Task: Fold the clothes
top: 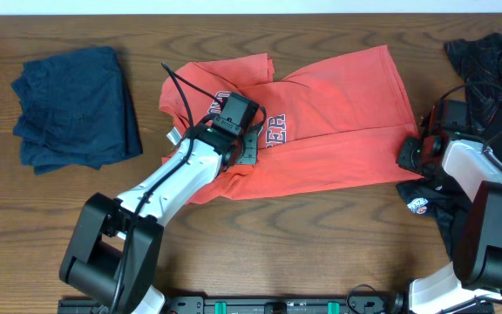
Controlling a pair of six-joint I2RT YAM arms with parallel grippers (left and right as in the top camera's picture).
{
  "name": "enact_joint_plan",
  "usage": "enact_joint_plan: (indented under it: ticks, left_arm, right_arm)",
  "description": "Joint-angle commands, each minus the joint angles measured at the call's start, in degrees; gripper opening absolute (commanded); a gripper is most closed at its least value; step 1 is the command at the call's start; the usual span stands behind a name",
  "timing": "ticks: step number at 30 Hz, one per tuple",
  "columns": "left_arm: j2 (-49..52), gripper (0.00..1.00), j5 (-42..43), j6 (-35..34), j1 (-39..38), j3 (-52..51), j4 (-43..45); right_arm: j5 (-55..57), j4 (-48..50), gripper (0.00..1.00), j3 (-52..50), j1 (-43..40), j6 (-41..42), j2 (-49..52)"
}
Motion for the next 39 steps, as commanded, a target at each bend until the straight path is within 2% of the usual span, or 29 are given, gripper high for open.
enact_joint_plan:
  ticks: [1, 2, 5, 7, 12, 15, 18, 23, 25, 27, 30, 32, 34, 36, 37, 38, 39]
  left_arm:
    - [-1.77, 0.06, -1.18, 3.17, 0.35, 0.00, -0.13]
    - [-2.71, 0.10, -1.31, 4.17, 0.63, 0.00, -0.37]
    - [-6.62, 0.53, -1.57, 4.57, 2.64, 0.00, -2.80]
    - [-9.46, 0.60, -1.55, 4.31, 4.59, 0.00, -6.03]
    - [-15.10, 0.61, -1.55, -0.59, 10.69, 0.00, -18.58]
    - [-15.04, 0.62, -1.53, -5.79, 13.25, -0.17, -26.29]
    - [-13.97, 0.62, -1.11, -8.44, 13.75, -1.79, -29.79]
    - [-13.07, 0.62, -2.19, -11.65, 14.53, -7.65, -28.46]
    - [-13.07, 0.66, -3.10, -13.03, 15.58, -10.12, -26.77]
    - [-13.07, 0.72, -3.13, -12.85, 17.49, -14.08, -21.49]
    - [-13.05, 0.72, -3.04, -10.93, 18.82, -17.49, -14.78]
    - [-13.00, 0.72, -2.69, -9.66, 18.82, -19.30, -10.27]
    - [-13.00, 0.61, -2.19, -8.79, 18.75, -20.57, -6.97]
    - [-13.00, 0.23, -2.25, -7.45, 18.78, -21.09, -5.77]
    - [-13.00, 0.11, -2.29, -7.15, 18.78, -21.09, -5.79]
    - [-13.00, 0.06, -2.51, -7.08, 18.78, -21.07, -5.86]
    - [-13.00, 0.06, -3.02, -5.79, 18.80, -21.07, -5.90]
  right_arm:
    - [1.70, -0.74, 0.29, -1.11, -0.11, -0.81, -0.02]
    - [1.73, -0.72, 0.29, -1.11, -0.13, -0.81, -0.02]
    - [1.75, -0.74, 0.29, -1.11, -0.11, -0.81, -0.02]
    - [1.73, -0.72, 0.29, -1.11, -0.11, -0.81, -0.02]
    - [1.73, -0.52, 0.29, -1.11, -0.11, -0.81, -0.02]
    - [1.73, -0.52, 0.29, -1.11, -0.11, -0.81, -0.02]
    - [1.73, -0.48, 0.29, -1.11, -0.11, -0.81, -0.02]
    - [1.73, -0.55, 0.29, -1.11, -0.11, -0.81, -0.02]
    - [1.73, -0.55, 0.30, -1.11, -0.11, -0.81, -0.02]
    - [1.70, -0.55, 0.30, -1.11, -0.11, -0.81, -0.02]
    - [1.70, -0.57, 0.30, -1.11, -0.11, -0.81, -0.02]
    - [1.70, -0.57, 0.30, -1.11, -0.11, -0.81, -0.02]
    - [1.68, -0.59, 0.30, -1.11, -0.11, -0.81, -0.02]
    - [1.68, -0.63, 0.30, -1.11, -0.11, -0.81, -0.02]
    - [1.70, -0.74, 0.30, -1.11, -0.11, -0.81, -0.02]
    - [1.70, -0.81, 0.30, -1.11, -0.11, -0.81, -0.02]
    - [1.70, -0.96, 0.30, -1.11, -0.11, -0.81, -0.02]
